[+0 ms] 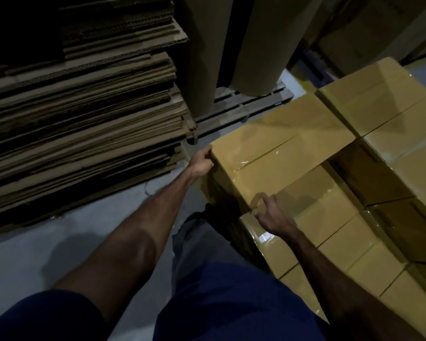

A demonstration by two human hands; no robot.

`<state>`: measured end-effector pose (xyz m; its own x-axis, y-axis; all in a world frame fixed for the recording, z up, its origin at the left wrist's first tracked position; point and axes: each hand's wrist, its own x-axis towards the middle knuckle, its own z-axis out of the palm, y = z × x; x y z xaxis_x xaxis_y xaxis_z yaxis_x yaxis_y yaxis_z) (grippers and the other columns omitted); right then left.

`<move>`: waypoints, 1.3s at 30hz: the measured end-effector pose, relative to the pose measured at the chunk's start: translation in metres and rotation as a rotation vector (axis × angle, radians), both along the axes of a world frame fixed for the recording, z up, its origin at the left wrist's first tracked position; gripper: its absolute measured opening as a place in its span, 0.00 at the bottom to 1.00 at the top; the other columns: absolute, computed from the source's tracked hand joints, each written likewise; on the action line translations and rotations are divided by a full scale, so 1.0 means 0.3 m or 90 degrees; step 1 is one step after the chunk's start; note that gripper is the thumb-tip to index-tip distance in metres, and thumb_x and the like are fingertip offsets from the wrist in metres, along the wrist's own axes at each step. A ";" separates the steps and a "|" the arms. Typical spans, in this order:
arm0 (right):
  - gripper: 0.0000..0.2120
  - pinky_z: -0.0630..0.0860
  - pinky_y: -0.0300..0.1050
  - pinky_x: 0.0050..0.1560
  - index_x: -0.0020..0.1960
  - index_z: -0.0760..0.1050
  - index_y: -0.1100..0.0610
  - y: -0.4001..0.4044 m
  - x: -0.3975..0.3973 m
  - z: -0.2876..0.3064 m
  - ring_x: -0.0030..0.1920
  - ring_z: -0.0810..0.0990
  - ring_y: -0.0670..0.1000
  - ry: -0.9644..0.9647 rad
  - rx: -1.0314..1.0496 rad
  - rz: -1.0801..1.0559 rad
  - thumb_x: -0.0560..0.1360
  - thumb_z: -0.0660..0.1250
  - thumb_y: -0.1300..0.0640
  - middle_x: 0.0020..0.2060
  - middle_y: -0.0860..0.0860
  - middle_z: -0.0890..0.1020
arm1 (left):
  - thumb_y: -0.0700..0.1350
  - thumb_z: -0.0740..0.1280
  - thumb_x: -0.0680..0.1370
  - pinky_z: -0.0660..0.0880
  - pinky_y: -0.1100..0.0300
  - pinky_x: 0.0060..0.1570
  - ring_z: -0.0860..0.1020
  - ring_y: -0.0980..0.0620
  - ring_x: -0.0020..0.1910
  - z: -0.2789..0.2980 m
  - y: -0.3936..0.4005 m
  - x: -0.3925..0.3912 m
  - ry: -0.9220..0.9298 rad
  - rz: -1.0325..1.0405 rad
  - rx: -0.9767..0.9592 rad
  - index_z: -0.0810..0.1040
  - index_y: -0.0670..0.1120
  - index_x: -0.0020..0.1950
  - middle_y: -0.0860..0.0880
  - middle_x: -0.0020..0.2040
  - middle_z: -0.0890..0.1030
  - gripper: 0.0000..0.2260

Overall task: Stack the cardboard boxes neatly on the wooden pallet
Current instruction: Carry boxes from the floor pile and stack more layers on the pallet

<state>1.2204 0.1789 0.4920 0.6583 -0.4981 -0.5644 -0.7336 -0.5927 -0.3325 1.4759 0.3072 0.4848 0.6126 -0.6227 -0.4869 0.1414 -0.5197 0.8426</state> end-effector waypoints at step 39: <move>0.52 0.59 0.71 0.78 0.82 0.29 0.39 -0.193 0.056 -0.117 0.82 0.33 0.64 0.074 -0.346 0.694 0.78 0.62 0.69 0.79 0.52 0.23 | 0.34 0.60 0.83 0.78 0.41 0.64 0.79 0.43 0.62 -0.167 -0.036 0.006 0.007 0.107 0.003 0.63 0.56 0.83 0.49 0.61 0.70 0.30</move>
